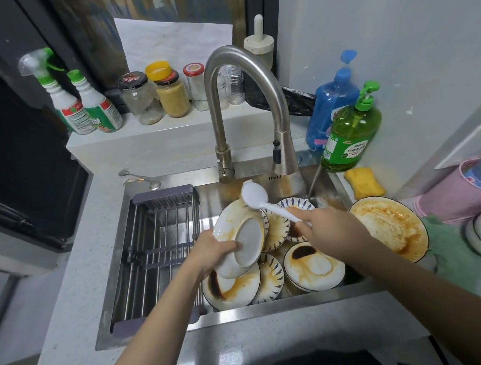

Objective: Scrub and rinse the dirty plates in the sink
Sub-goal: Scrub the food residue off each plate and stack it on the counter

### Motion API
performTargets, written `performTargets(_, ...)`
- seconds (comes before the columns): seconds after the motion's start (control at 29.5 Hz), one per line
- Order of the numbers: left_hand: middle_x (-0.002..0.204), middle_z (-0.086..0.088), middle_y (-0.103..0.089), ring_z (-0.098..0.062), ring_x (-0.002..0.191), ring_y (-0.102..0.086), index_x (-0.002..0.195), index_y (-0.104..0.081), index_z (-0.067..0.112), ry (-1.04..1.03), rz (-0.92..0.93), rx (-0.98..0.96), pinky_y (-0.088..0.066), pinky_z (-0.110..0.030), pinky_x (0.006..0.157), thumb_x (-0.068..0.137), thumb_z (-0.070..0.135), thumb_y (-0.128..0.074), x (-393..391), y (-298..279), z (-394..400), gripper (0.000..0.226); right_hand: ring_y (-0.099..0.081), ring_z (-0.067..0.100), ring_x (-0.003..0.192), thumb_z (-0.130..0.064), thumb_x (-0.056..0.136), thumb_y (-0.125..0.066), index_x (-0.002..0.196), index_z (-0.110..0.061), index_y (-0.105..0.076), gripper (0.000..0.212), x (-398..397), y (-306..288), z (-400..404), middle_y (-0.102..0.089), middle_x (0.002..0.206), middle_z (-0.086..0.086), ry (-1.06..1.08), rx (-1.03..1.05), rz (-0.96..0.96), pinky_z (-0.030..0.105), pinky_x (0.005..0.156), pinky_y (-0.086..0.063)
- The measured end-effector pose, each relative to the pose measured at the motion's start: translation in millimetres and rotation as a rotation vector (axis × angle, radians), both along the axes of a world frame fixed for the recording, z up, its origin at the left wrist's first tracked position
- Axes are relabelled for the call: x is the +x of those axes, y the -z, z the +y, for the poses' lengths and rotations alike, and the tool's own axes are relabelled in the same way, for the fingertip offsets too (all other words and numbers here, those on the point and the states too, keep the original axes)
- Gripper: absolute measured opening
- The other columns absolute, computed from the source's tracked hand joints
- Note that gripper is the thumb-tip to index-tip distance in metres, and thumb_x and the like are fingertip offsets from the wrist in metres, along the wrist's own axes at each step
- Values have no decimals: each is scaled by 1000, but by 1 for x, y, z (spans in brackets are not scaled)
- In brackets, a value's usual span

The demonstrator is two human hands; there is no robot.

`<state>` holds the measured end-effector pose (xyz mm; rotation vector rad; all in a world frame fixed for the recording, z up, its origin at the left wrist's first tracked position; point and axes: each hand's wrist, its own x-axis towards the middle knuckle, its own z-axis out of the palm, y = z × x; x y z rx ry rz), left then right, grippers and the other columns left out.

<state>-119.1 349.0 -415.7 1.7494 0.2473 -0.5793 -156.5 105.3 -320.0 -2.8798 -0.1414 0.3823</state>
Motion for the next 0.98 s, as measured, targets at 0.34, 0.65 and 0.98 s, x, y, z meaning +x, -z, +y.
performTargets(0.34,90,-12,-72,-31,86,-67,86,-67,13,53,-37,76,-54,-46,83,41,32,-74,4,-5,-7,50,-52,8,57,-32,102,-30,145,-40,-31,43,-9,-8,4,-45,61,-8,-60,-88,-68,22,48,-38)
performTargets(0.65,88,-12,-70,-29,83,-64,85,-65,12,41,-41,45,-52,-42,80,53,21,-71,7,-9,-10,34,-44,8,53,-31,103,-26,145,-37,-29,42,-13,-12,9,-41,62,-8,-101,-154,-106,23,47,-36)
performTargets(0.98,91,-13,-70,-31,86,-64,87,-67,10,-28,-29,-13,-52,-43,80,40,29,-74,4,-3,-6,51,-39,7,46,-31,102,-37,143,-35,-35,42,-27,-4,16,-43,57,-7,-126,-89,-126,23,43,-39)
